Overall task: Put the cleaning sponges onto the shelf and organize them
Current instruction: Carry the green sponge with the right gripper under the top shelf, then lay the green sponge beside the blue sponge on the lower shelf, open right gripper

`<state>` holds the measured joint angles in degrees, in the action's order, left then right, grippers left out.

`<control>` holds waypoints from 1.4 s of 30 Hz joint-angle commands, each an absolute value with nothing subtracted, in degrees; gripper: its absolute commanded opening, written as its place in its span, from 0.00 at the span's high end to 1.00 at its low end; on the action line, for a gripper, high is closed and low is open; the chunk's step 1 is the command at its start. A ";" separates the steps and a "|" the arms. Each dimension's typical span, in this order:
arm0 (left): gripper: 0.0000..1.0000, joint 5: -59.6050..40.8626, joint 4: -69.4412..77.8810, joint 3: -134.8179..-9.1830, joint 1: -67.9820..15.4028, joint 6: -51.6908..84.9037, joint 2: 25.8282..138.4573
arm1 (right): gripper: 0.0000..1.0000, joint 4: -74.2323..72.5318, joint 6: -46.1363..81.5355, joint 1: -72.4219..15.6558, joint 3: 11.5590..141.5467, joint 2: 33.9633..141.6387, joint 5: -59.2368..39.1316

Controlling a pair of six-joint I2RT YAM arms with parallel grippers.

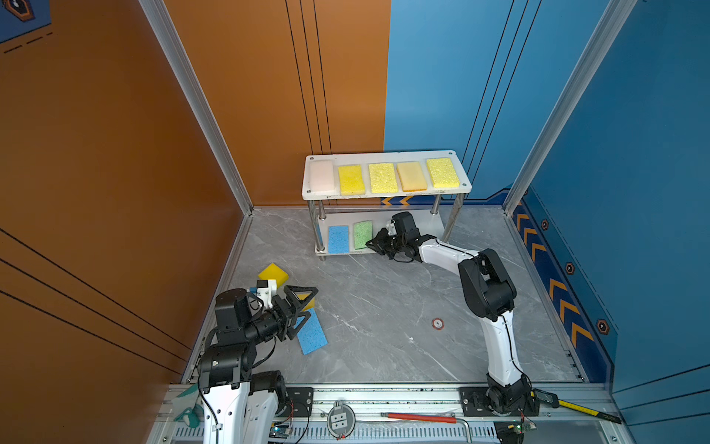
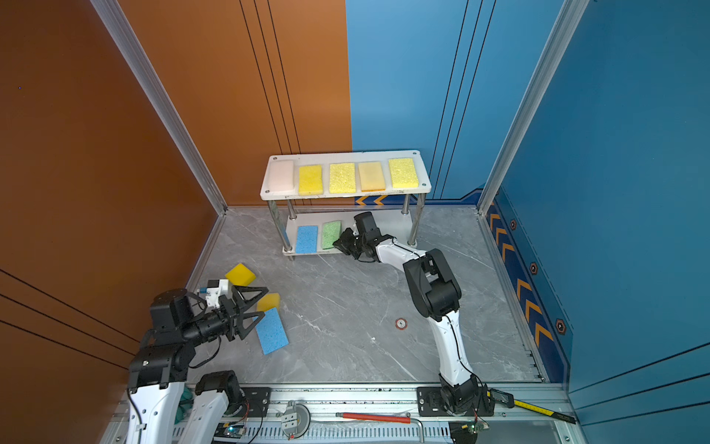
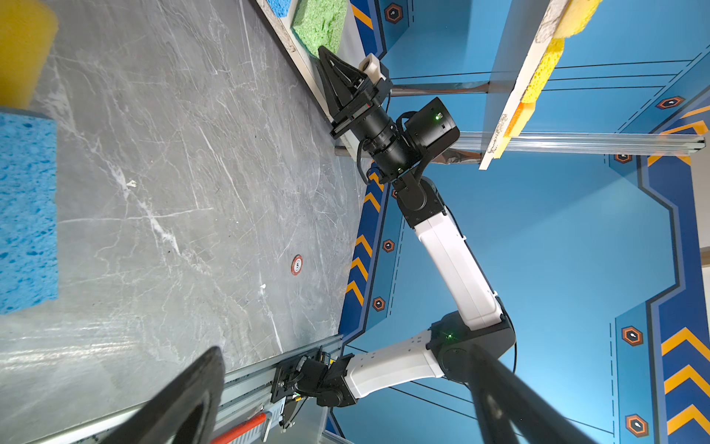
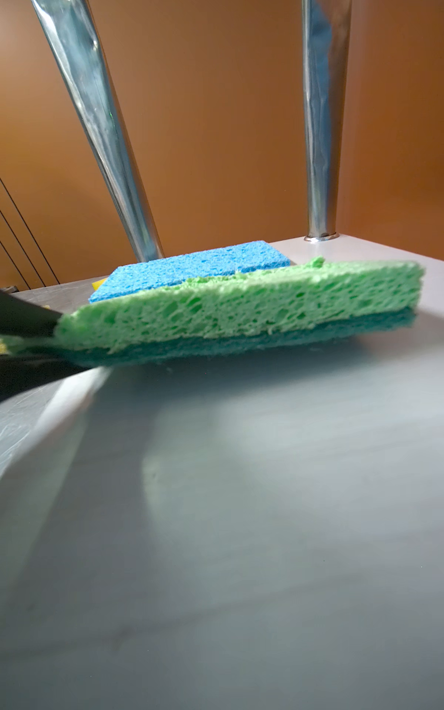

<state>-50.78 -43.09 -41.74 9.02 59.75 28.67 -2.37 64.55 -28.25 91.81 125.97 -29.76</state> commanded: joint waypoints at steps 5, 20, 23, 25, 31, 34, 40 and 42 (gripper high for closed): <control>0.02 -52.91 -43.64 -41.45 9.91 58.76 27.52 | 0.94 -1.42 65.04 -29.42 94.72 127.89 -30.32; 0.02 -53.70 -43.95 -40.88 10.68 59.02 26.81 | 0.93 -2.66 65.57 -29.62 92.34 126.72 -29.36; 0.02 -53.70 -43.95 -41.00 10.77 59.01 26.97 | 0.93 -3.36 65.85 -29.53 91.40 126.18 -29.22; 0.02 -53.71 -43.95 -41.10 10.89 58.89 27.24 | 0.92 -3.99 66.16 -29.45 90.88 126.12 -29.35; 0.02 -53.79 -43.95 -41.33 10.93 58.54 27.86 | 0.64 -4.22 66.40 -29.28 90.29 125.72 -29.27; 0.02 -53.78 -43.94 -41.38 11.01 58.45 28.04 | 0.54 -3.94 66.45 -29.18 90.27 125.60 -29.09; 0.02 -53.79 -43.95 -41.34 11.22 58.28 28.04 | 0.47 -2.50 66.29 -29.08 90.16 124.73 -28.09; 0.02 -53.87 -43.94 -41.30 11.25 58.23 28.03 | 0.46 -0.97 65.67 -29.17 90.30 124.31 -27.28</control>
